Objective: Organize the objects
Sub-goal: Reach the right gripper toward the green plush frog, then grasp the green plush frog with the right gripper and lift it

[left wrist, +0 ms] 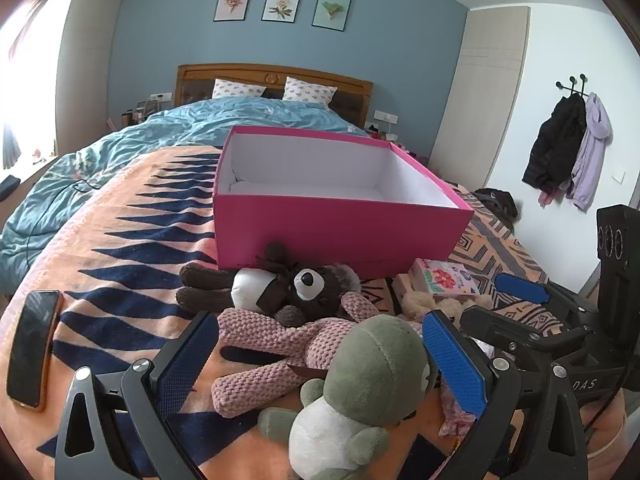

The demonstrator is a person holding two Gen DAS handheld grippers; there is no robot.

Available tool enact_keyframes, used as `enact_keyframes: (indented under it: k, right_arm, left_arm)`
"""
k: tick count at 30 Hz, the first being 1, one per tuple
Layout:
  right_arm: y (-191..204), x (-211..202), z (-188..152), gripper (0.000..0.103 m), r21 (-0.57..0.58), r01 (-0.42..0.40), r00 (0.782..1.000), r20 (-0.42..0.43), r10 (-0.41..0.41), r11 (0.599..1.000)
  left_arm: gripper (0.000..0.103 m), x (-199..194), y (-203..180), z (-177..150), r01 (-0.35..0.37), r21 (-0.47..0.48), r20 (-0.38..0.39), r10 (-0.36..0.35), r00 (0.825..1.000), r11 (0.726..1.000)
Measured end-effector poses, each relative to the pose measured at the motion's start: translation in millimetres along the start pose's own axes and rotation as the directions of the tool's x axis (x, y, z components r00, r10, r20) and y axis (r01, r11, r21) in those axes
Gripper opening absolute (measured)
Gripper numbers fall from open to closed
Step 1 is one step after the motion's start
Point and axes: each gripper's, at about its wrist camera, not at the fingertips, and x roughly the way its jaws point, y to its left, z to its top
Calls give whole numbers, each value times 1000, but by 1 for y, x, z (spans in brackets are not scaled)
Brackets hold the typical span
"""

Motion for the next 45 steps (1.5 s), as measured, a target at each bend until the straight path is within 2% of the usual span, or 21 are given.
enact_keyframes:
  k: [16,25,29,34,36,42,45]
  right_arm:
    - [7,0,0,103,-28,-36,999,-5,36,999]
    - [26,3,3,103,-104,-133,991,-36,130,986]
    - [41,10,3,102,-142,-204,977,-84,194,968]
    - [59,19,5,92,-199,-256,964,-130,234,946]
    - [66,25,7,81,-216,-276,957,-154,247,936]
    - [77,42,11,59,-230,-326,935,-219,277,917]
    - [75,41,11,57,-223,-335,931,-226,285,916]
  left_arm:
    - [103,-5,3,-3,-1,7,10,1,1000,1000]
    - [103,-19,19,-12,-9,15,36,9,999,1000]
    - [103,-26,31,-18,-14,20,37,13,999,1000]
    - [103,-31,42,-26,2,31,22,-3,1000,1000]
    - [103,-30,42,-28,2,42,12,-2,1000,999]
    - [103,-24,42,-37,19,58,-24,-18,1000,998]
    - [103,-22,39,-41,46,69,-44,-43,998,997]
